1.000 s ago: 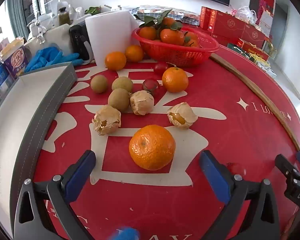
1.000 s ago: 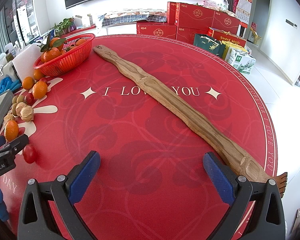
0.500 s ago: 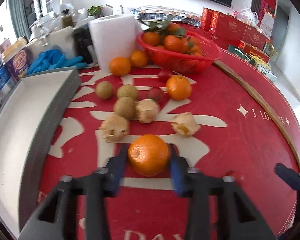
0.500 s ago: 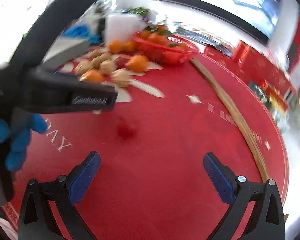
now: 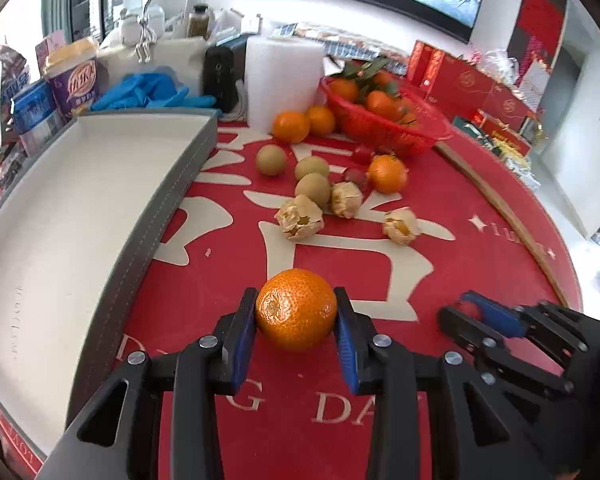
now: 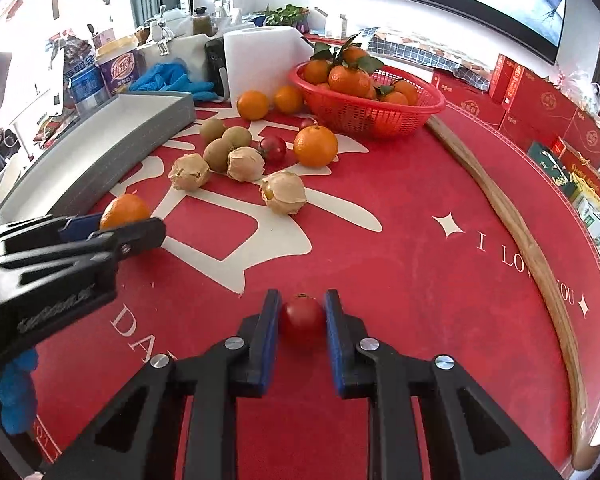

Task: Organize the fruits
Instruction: 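Grasp the orange with the left gripper while the right gripper grasps a red cherry tomato, then carry the orange and tomato into the white tray and open both grippers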

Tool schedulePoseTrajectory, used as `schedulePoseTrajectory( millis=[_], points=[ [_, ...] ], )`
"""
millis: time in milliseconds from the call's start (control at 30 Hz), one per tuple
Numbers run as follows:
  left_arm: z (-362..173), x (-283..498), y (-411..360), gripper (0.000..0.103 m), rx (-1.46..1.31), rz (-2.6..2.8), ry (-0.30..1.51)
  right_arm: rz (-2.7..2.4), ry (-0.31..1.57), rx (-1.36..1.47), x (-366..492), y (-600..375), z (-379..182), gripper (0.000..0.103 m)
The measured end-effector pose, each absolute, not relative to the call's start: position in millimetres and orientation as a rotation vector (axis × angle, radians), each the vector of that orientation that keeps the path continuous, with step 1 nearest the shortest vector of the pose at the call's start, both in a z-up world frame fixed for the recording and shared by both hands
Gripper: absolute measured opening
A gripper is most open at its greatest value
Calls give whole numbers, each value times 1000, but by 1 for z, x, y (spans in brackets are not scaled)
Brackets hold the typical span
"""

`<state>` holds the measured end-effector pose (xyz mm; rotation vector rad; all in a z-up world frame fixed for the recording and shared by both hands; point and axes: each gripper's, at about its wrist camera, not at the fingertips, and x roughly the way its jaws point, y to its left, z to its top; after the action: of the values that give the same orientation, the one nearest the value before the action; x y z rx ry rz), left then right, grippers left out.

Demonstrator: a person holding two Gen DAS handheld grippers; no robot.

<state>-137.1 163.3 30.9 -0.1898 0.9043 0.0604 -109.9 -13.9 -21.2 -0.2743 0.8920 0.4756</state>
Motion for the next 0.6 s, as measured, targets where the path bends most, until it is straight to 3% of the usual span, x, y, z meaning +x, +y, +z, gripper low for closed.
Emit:
schedulePoseTrajectory(
  millis=[267,600],
  points=[
    [64,-161,181,39,-211,6,806,545,970,-51,-97,-35,-10,23],
    [81,-176,240,39,-208,118,740,581,968,3,-91,-25,9,23]
  ],
)
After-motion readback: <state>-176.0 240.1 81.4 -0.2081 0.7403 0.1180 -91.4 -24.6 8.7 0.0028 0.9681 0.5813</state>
